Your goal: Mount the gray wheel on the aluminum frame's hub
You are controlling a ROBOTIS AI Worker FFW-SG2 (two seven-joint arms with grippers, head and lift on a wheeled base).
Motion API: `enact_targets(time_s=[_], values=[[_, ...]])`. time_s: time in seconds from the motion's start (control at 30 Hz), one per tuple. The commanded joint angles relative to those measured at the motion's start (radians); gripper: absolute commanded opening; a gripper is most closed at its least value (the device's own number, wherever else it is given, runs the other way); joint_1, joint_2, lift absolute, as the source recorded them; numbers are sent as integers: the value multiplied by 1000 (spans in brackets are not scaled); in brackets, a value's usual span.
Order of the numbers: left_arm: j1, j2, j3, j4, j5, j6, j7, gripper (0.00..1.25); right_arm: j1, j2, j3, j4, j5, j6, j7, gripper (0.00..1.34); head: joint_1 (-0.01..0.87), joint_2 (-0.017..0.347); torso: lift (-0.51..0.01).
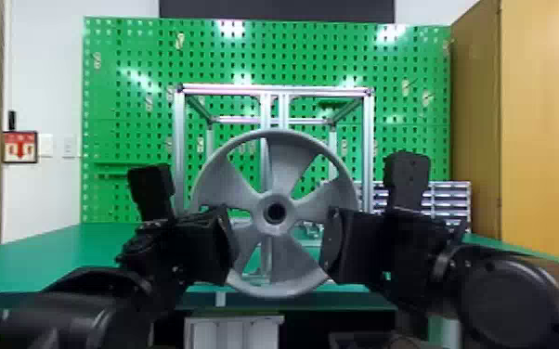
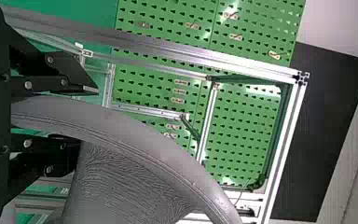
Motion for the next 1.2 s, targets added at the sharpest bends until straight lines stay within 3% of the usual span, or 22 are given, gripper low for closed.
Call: enact_targets(time_s=[0.0, 1.17], values=[[-9, -4, -2, 19, -7, -6, -1, 388, -9, 0, -1, 21, -5, 0, 0, 238, -5, 6, -499], [-61, -11, -16, 130, -42, -59, -35, 394, -51, -2, -2, 97, 2, -18, 1, 238, -5, 6, -499]])
